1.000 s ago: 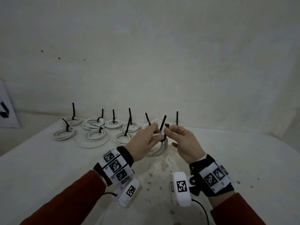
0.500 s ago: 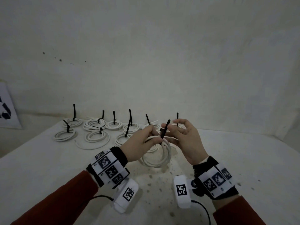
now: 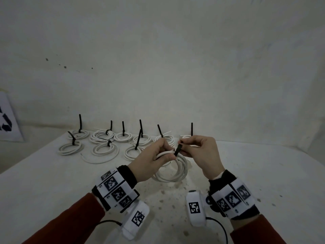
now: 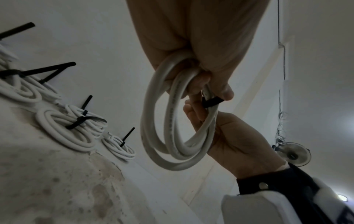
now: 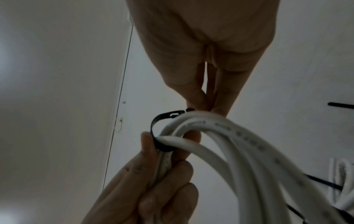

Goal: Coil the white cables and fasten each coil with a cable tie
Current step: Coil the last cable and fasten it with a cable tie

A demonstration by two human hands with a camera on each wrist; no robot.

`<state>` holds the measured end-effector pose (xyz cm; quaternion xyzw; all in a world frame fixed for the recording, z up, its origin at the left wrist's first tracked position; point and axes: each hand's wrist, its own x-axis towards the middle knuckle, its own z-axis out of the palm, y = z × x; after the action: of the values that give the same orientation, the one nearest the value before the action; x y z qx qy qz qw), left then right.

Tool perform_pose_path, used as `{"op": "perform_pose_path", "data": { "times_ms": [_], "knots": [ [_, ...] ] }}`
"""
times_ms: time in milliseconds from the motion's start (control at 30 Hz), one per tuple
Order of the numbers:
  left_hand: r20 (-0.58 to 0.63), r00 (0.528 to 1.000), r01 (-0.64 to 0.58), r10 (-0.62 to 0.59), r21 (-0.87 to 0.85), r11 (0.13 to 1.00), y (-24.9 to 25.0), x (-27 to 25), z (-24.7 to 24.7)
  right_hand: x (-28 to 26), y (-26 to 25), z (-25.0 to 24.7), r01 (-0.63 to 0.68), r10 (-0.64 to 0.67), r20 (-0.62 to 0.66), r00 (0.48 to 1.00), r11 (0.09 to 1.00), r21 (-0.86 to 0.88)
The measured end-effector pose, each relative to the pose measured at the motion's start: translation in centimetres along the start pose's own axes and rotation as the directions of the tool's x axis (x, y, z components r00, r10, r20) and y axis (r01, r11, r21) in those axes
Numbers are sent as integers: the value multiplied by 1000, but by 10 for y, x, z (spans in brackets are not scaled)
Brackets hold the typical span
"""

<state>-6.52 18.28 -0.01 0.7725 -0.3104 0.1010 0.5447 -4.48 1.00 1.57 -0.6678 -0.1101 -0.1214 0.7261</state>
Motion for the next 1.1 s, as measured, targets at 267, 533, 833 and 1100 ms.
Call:
{"op": "perform_pose_path", "data": {
  "times_ms": [267,533,833,1100],
  "knots": [
    [-42,999,-6,1,-127,992,-1,-1,7,-1,-2,-4,41,-34,64,997,992,-121],
    [-39,999,15,-19,-108,994,5,2,7,-1,-8,-4,76,-68,64,996,990,-122],
    [-38,999,20,-25,-114,993,8,-1,2,-3,-13,-3,116,-111,49,993,988,-102],
    [-84,995,28,-44,-184,983,10,-1,3,-2,-8,-5,215,-194,93,977,913,-346]
  ]
}}
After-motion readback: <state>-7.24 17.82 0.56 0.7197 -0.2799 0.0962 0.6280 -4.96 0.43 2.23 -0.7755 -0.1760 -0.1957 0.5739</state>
